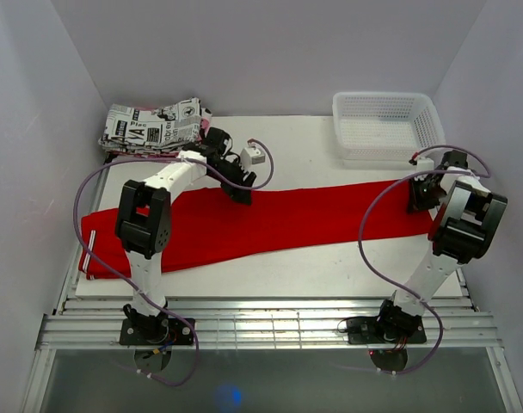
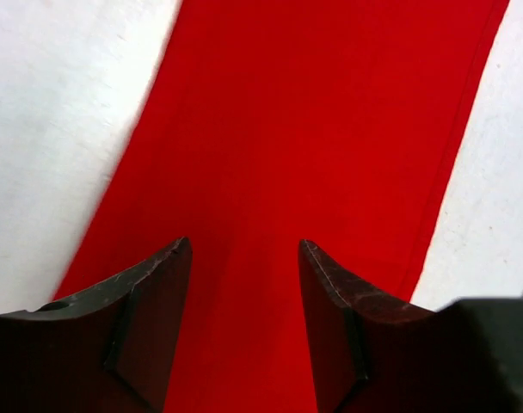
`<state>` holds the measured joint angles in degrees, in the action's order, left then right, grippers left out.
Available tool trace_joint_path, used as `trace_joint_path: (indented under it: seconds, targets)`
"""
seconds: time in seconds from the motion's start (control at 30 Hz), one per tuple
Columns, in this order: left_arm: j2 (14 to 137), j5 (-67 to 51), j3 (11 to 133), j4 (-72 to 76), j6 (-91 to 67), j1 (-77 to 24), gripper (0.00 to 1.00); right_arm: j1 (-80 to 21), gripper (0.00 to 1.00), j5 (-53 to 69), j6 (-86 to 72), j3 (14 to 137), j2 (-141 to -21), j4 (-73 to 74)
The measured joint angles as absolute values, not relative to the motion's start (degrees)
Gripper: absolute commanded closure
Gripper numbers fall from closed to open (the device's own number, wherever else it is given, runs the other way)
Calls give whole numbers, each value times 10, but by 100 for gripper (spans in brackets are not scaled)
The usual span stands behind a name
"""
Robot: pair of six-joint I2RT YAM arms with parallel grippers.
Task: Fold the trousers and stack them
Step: Fold the trousers
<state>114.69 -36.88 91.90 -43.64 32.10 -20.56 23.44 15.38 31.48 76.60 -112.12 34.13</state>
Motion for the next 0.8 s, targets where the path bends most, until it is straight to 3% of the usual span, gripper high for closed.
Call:
trace_joint_path:
  seconds: [0.17, 0.4, 0.53, 0.57, 0.6, 0.8]
  targets:
    - [1150, -382, 869, -449, 317, -205, 39, 237, 92, 134, 356, 663, -1042, 312]
    - [1148, -392, 833, -496, 366, -201, 37, 258, 91, 103, 452, 519, -896, 401]
    - [1139, -406, 833, -516, 387, -201, 36, 274, 75, 110, 511, 527, -834, 482]
    - [1133, -409, 833, -519, 392, -201, 35, 275, 57, 116, 522, 543, -825, 497]
    - [1126, -412, 833, -523, 397, -202, 35, 275, 51, 123, 528, 568, -822, 510]
    - [1088, -413, 833, -531, 418, -204, 35, 270, 46, 163, 546, 792, -932, 540]
